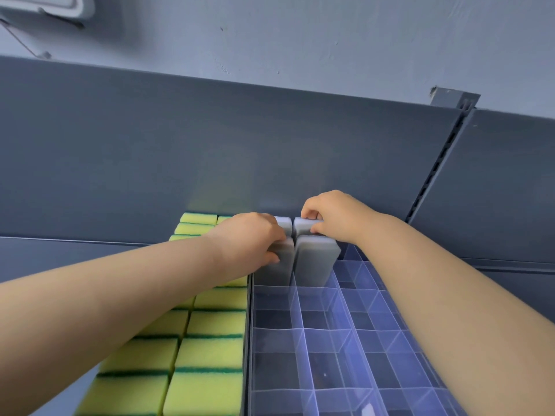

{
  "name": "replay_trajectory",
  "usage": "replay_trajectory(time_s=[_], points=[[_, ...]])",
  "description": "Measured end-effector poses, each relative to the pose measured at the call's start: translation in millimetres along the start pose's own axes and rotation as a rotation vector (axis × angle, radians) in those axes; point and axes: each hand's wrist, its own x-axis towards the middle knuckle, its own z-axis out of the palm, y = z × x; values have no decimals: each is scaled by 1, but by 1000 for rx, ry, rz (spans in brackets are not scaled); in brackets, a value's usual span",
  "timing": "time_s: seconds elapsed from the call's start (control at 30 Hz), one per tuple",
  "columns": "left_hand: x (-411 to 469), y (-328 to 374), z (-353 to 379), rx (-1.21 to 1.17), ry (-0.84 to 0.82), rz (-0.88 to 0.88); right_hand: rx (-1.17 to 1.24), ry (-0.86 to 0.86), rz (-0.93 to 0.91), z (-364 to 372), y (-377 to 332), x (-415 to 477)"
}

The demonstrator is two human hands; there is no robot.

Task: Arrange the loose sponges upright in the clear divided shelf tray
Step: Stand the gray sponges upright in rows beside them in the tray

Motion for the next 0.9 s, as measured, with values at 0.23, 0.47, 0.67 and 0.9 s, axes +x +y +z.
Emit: replay_trajectory(time_s=[0.23, 0.47, 0.67, 0.9], points=[[5, 2, -1, 12, -34, -15, -50, 49, -4, 6, 0, -1], [7, 6, -2, 33, -41, -23, -52, 21, 46, 4, -4, -6], [3, 4, -1, -10, -1, -7, 147, 91, 36, -2, 1, -35], [-2, 15, -11, 45, 50, 14, 159, 114, -44, 1, -7, -64]])
